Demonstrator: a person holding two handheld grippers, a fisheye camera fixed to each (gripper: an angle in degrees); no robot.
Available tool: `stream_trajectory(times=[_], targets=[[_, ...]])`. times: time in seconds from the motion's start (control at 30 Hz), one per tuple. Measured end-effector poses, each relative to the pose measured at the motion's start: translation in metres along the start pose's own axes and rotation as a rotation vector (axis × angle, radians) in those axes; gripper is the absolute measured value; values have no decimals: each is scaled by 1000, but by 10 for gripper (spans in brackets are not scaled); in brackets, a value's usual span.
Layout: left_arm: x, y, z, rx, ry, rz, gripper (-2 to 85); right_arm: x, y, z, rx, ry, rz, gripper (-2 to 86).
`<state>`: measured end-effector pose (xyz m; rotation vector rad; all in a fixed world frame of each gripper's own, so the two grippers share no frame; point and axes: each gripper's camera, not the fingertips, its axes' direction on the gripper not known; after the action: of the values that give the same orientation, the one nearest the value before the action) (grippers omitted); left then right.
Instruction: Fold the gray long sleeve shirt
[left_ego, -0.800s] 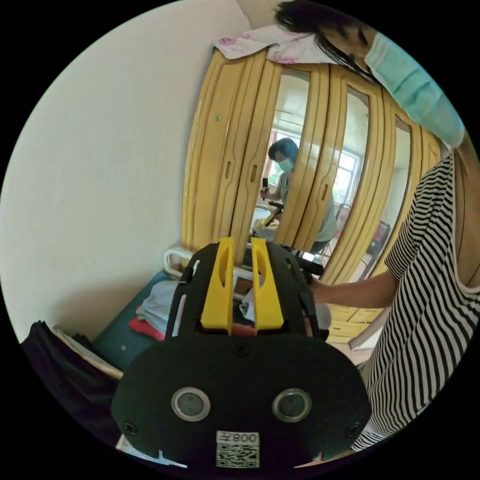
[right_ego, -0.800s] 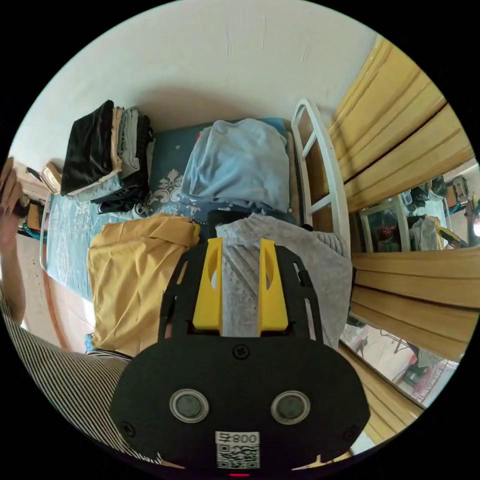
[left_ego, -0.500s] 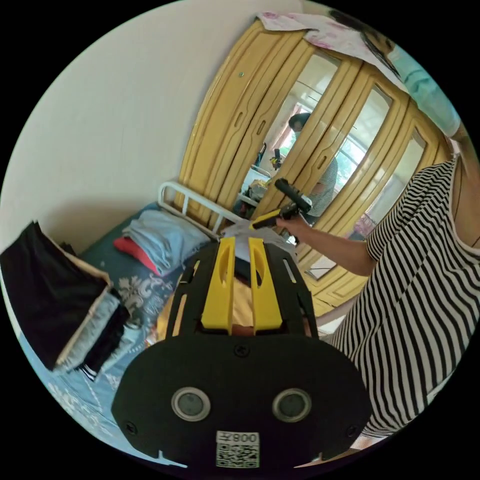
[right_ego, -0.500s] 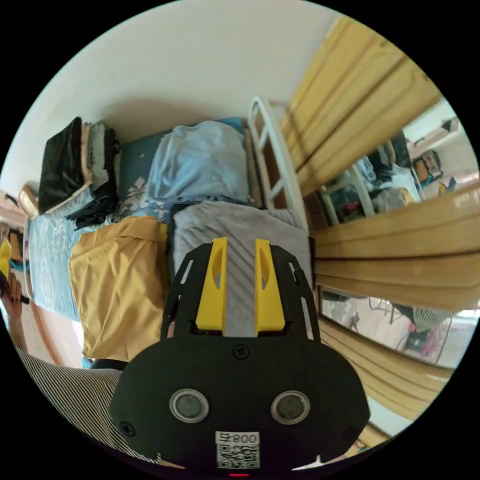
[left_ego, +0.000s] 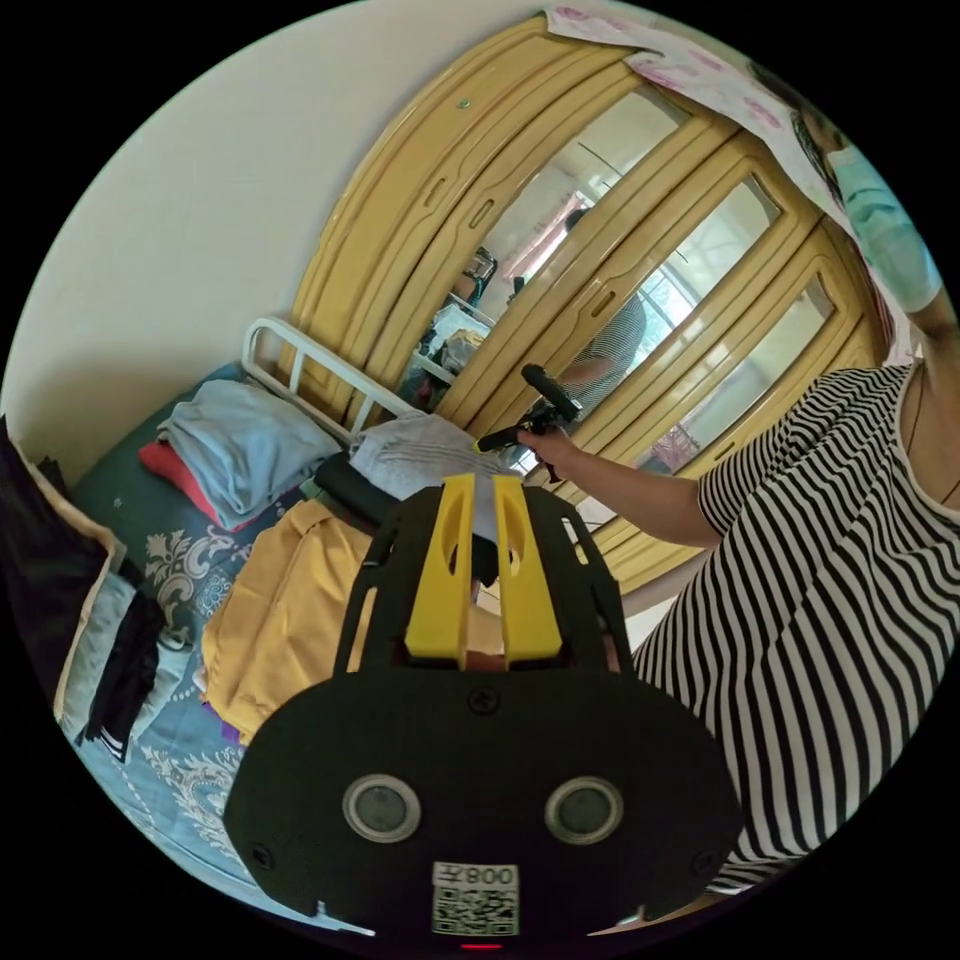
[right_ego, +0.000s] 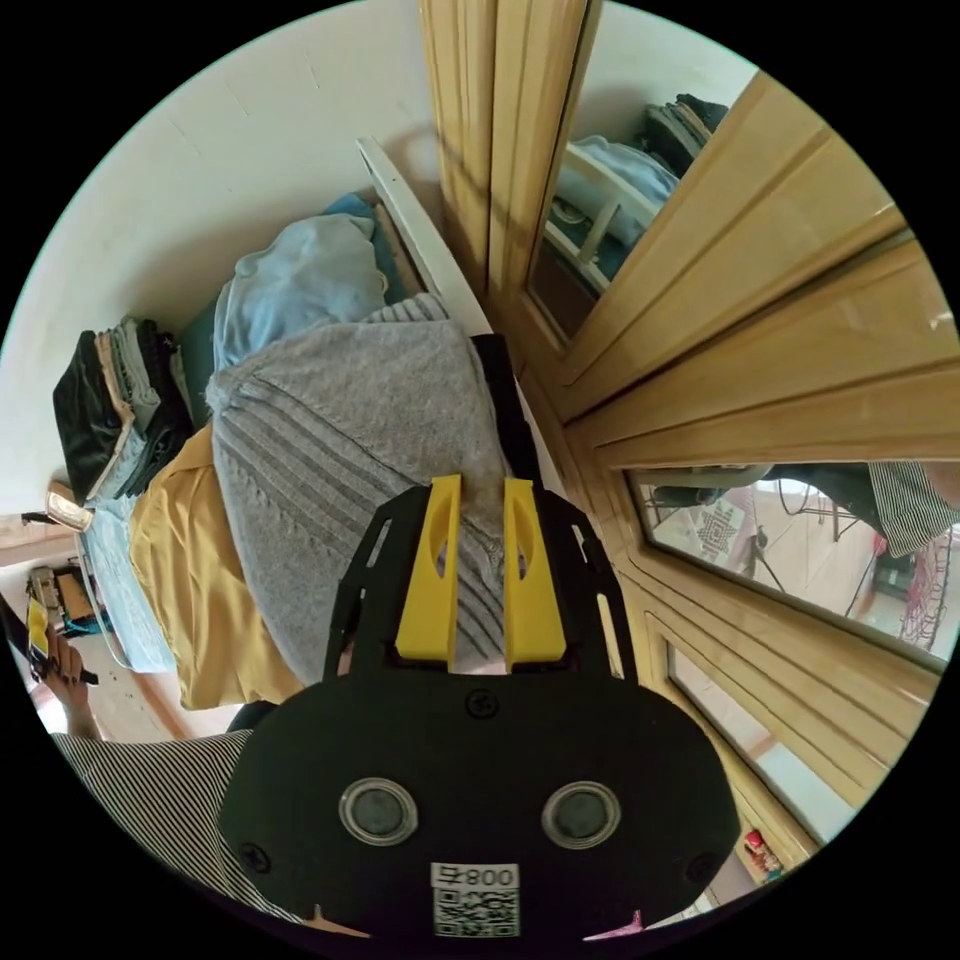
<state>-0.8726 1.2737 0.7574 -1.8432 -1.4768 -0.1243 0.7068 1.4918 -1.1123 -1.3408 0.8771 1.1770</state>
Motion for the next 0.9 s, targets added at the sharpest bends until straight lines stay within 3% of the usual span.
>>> stream_trajectory(times=[0.43, 0.7, 0.9], targets=[[-25, 29, 8, 9, 74, -7, 18, 32, 50, -76, 94, -251, -117, 24], [-62, 71, -15, 55, 113, -69, 27, -54, 119, -140, 202, -400, -343, 24], [-120, 116, -8, 20, 141, -246, 63, -129, 140, -113, 125, -352, -452, 23]])
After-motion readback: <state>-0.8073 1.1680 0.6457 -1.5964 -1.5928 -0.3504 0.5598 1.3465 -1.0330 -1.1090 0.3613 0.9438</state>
